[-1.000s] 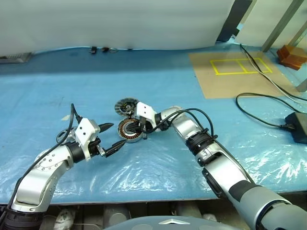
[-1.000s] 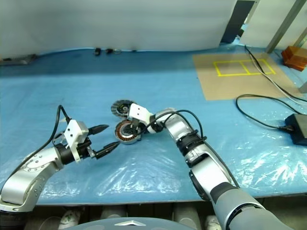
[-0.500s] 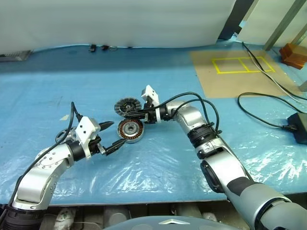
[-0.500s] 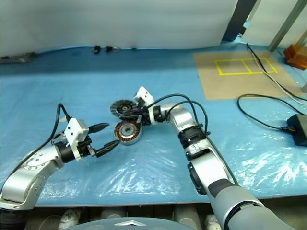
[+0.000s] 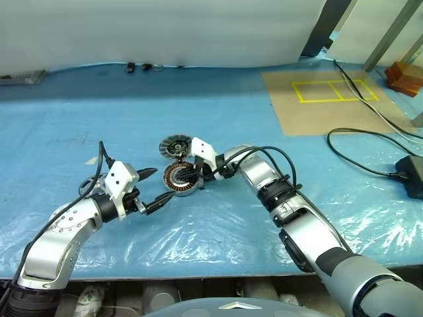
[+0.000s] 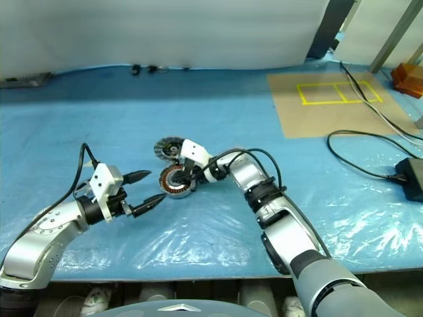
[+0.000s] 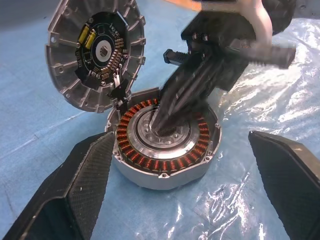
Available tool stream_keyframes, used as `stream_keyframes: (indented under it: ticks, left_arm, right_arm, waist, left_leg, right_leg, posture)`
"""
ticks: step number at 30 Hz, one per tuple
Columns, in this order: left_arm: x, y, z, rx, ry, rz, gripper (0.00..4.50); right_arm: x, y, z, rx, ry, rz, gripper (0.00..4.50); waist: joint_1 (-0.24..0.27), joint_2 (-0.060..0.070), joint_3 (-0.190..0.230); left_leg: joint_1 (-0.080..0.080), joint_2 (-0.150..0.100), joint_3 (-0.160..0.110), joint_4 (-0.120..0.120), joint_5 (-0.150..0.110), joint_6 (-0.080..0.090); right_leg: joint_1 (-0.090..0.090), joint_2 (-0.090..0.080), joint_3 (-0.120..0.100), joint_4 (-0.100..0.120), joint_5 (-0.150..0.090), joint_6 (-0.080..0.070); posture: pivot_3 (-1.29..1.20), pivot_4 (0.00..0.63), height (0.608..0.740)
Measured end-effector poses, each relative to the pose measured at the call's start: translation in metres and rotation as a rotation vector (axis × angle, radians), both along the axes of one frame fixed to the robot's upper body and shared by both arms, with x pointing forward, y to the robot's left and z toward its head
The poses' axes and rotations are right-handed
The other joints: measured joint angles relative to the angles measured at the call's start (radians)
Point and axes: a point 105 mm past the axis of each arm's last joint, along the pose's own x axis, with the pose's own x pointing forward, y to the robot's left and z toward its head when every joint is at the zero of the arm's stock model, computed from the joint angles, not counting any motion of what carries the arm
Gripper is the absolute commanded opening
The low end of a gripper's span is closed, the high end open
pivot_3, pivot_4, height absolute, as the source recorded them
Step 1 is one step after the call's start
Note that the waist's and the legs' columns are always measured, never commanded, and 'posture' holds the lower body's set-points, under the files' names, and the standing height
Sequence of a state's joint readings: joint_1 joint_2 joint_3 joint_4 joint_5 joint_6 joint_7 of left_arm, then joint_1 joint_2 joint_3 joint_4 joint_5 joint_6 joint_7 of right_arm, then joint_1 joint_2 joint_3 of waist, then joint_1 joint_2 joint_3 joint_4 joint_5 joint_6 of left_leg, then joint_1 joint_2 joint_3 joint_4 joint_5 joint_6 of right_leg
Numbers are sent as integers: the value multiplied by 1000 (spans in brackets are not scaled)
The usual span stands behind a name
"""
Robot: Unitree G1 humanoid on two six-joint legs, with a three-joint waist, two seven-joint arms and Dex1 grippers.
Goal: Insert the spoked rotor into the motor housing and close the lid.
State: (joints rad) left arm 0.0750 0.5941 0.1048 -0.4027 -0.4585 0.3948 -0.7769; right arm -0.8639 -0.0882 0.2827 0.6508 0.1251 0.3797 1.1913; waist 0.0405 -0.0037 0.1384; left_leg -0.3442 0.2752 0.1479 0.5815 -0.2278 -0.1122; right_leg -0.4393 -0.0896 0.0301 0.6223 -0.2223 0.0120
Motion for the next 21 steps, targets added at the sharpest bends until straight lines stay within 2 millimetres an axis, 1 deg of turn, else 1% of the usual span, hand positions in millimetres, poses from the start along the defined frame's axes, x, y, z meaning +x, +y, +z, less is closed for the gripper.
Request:
stream_keyframes:
  ticks: [1,2,4,6,8,9,11,13,14,15,17,19,21]
  left_arm:
    - [0,-1,1,-20,0,1,4500]
    - [0,-3,5,-52,-1,-2,4500]
    - [-1,-4,8,-55,-7,-8,4500]
    - [-3,0,9,-21,-3,-9,4500]
    - [-4,9,10,10,6,8,4500]
    - [-4,14,11,24,9,16,4500]
    - [-2,28,18,85,2,34,4500]
    - [0,45,28,163,-19,64,4500]
    - [3,58,33,221,-20,75,4500]
    - [5,70,38,260,-20,96,4500]
    - [13,91,55,324,-38,124,4500]
    - [18,102,71,393,-70,115,4500]
    - [24,107,78,445,-80,85,4500]
  right_arm:
    - [1,-2,8,30,30,-5,13]
    - [3,-7,21,68,57,-1,13]
    - [3,-14,37,122,101,0,13]
    - [0,-25,50,156,133,4,13]
    - [-1,-39,56,151,122,-8,13]
    - [-2,-45,55,140,116,-13,13]
    - [-8,-60,44,79,93,-26,13]
    - [-11,-73,30,21,95,-55,13]
    - [-12,-80,24,1,97,-77,13]
    - [-12,-84,22,-10,96,-93,13]
    - [-11,-95,21,-34,81,-134,13]
    - [-11,-99,21,-46,61,-156,13]
    - [-15,-101,19,-58,46,-159,13]
  waist:
    - [1,0,0]
    - [3,0,0]
    - [4,0,0]
    - [4,0,0]
    - [5,-1,0]
    - [5,-1,0]
    - [7,-1,0]
    - [7,-1,0]
    - [7,-1,0]
    - [6,-1,0]
    - [6,-2,0]
    - [5,-2,0]
    - [7,-1,0]
  left_leg:
    - [0,0,0,0,0,0]
    - [-1,0,0,0,0,0]
    - [-1,0,0,-1,0,0]
    - [-2,0,0,-2,0,0]
    - [-2,0,0,-2,0,0]
    - [-2,1,0,-2,0,0]
    - [-2,1,0,-2,0,0]
    - [-1,0,0,-1,0,-1]
    - [-1,0,0,-1,-1,-1]
    - [0,0,0,-1,-2,-3]
    - [1,0,0,0,-2,-3]
    - [2,-1,0,0,-2,-3]
    - [2,-1,0,-1,-2,-3]
  right_leg:
    - [0,0,0,0,0,0]
    - [0,0,-1,0,0,0]
    - [0,0,-1,-1,0,1]
    - [0,1,-1,-2,2,3]
    - [0,1,-1,-3,2,4]
    - [0,1,-1,-3,2,4]
    - [0,1,-1,-2,2,3]
    - [0,0,-1,-2,1,2]
    - [0,0,0,-2,0,1]
    - [0,1,0,-2,0,1]
    - [0,1,1,-1,0,1]
    - [1,0,1,-2,0,1]
    - [1,0,1,-1,0,1]
  posture:
    - [0,150,740]
    - [0,150,740]
    - [0,150,740]
    - [0,150,740]
    - [0,150,740]
    - [0,150,740]
    - [0,150,740]
    - [0,150,740]
    - [0,150,740]
    - [0,150,740]
    - [0,150,740]
    - [0,150,740]
    - [0,150,740]
